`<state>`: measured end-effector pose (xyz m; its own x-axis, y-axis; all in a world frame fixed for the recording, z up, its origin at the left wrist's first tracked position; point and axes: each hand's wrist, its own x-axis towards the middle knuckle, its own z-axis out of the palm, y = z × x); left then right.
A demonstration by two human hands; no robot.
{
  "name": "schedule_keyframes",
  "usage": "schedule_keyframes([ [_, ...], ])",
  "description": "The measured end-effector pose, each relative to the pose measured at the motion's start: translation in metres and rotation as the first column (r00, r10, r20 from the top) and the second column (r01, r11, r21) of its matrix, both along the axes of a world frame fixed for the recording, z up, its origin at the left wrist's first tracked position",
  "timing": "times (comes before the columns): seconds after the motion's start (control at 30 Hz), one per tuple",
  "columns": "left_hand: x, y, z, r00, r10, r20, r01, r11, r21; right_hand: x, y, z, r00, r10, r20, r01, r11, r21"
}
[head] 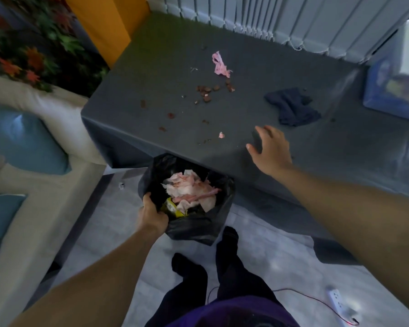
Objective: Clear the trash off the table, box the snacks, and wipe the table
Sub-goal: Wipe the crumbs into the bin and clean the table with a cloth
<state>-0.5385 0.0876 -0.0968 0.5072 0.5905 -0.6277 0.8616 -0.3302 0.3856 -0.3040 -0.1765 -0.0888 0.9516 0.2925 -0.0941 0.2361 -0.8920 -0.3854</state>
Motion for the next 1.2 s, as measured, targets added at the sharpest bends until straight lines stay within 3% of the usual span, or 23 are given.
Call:
schedule_keyframes([
  [0.13, 0.011, -0.007, -0.004, 0.999, 0.040, -0.008, -0.040, 0.999, -0.012, 0.032, -0.015, 0.000, 0.996, -0.087, -0.001, 0.087, 0.995, -0.050],
  [0.43, 0.029, -0.015, -0.006, 0.996, 0.089, 0.010, -0.089, 0.996, -0.016, 0.110, -0.036, -0.004, 0.923, -0.302, -0.236, 0.271, 0.950, -0.157],
  [0.57, 0.035, -0.016, -0.008, 0.996, 0.087, 0.018, -0.087, 0.996, 0.003, 0.116, -0.023, -0.009, 0.937, -0.298, -0.180, 0.260, 0.942, -0.211],
  [0.63, 0.038, -0.017, -0.009, 0.996, 0.088, 0.018, -0.088, 0.996, 0.005, 0.115, -0.016, -0.008, 0.963, -0.241, -0.123, 0.215, 0.958, -0.189],
  [0.77, 0.045, -0.017, -0.011, 0.996, 0.093, -0.001, -0.093, 0.996, -0.013, 0.107, -0.010, -0.013, 0.999, 0.043, -0.012, -0.044, 0.987, -0.156],
  [0.9, 0.048, -0.010, -0.012, 0.998, 0.069, -0.010, -0.069, 0.997, -0.023, 0.105, -0.001, -0.021, 0.985, -0.156, -0.068, 0.147, 0.981, -0.127],
  [0.97, 0.050, -0.002, -0.014, 0.999, 0.045, 0.000, -0.045, 0.999, -0.025, 0.101, 0.008, -0.025, 0.985, -0.156, -0.069, 0.144, 0.979, -0.147],
  [1.03, 0.053, 0.004, -0.014, 1.000, 0.023, -0.001, -0.023, 1.000, -0.016, 0.091, 0.020, -0.030, 0.999, -0.041, -0.029, 0.038, 0.996, -0.083],
  [1.13, 0.057, 0.007, -0.016, 1.000, -0.002, 0.030, 0.002, 1.000, -0.005, 0.067, 0.042, -0.035, 0.953, 0.301, 0.028, -0.303, 0.952, 0.054],
  [1.2, 0.057, 0.010, -0.019, 0.999, -0.011, 0.036, 0.011, 1.000, 0.003, 0.061, 0.054, -0.034, 0.945, 0.318, 0.069, -0.322, 0.946, 0.042],
])
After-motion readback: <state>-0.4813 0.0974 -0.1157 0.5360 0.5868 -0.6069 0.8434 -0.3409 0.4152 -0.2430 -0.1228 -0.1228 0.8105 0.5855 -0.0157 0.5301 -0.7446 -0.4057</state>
